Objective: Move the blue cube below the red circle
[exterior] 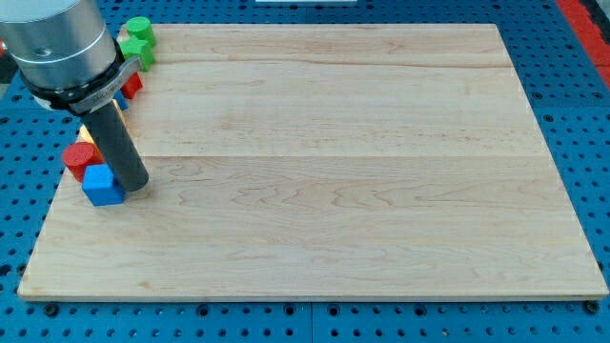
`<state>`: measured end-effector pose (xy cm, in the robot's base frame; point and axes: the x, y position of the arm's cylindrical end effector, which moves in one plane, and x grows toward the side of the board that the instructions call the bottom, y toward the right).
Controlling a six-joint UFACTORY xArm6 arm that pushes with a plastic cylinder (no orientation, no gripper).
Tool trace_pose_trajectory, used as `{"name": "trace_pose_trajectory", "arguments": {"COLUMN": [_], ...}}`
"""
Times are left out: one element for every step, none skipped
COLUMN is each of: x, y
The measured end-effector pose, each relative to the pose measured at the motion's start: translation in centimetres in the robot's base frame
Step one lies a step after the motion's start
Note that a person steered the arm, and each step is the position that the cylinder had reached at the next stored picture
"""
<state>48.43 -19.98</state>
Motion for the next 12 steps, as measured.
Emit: {"name": "trace_pose_trajectory", "arguments": {"x": [0.0, 0.0, 2.7, 3.5, 3.5, 3.5, 3.7, 3.8, 3.7, 4.5, 7.4, 9.8], "y": [-1.3, -2.4, -1.3, -1.3, -1.5, -2.4, -2.5, -3.8, -6.3, -6.4, -6.4, -10.2]}}
